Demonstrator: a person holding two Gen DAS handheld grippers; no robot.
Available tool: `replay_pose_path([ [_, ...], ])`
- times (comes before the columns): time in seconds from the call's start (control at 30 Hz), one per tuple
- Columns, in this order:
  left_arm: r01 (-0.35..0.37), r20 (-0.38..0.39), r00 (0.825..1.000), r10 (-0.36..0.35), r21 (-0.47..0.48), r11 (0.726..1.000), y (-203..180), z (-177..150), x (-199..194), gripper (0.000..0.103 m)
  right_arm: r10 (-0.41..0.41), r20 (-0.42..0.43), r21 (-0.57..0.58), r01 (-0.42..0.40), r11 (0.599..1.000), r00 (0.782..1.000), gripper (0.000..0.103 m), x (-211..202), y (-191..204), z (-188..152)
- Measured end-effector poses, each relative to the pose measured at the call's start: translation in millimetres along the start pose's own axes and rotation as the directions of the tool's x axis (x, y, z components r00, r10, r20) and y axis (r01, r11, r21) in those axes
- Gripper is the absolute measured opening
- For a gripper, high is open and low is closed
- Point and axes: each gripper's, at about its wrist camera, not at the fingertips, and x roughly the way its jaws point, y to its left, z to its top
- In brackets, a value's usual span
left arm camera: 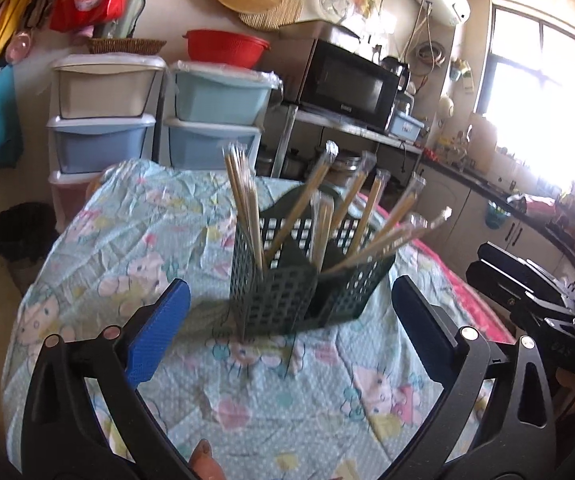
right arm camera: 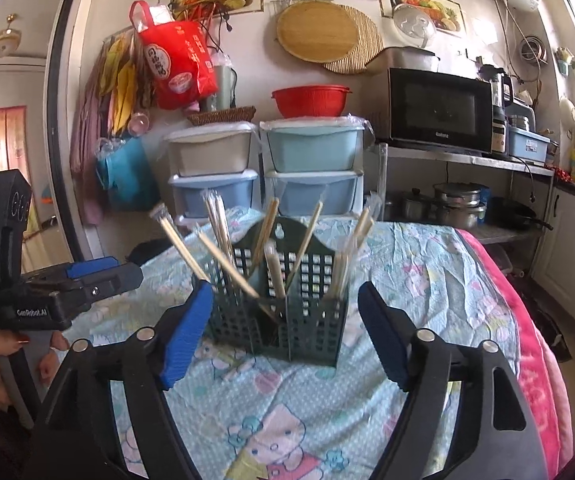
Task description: Organize utensils
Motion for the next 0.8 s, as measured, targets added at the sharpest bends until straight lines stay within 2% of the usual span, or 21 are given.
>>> replay_pose_path([
  [0.23,-0.010,-0.056,0.998,0.010,-0.001,1.000,-1.9,-24.7,7.3,0.093,-0.019,-0.063,0.004,0.019,1.000,0.998,0.084,9.0,2.1,-30.2],
  [0.43,-0.031,-0.066,0.997,0.032,0.014,0.999,-7.5,-41.9,11.3,0.093,-0.050,-0.096,0.012,0.052,0.999,0.994,0.090,14.0,2.4,-57.0],
  [0.6,-0.052,-0.022,0.998,0.053,0.038,0.998,-13.5,-55.4,9.3,0.093,-0.081,-0.046,0.019,0.082,0.996,0.996,0.096,9.1,1.4,-70.2],
  [0.8,-0.083,0.041,0.996,0.081,0.053,0.995,-17.7,-65.6,4.4,0.093,-0.122,0.074,0.022,0.121,0.992,0.990,0.096,-4.2,0.1,-77.5],
])
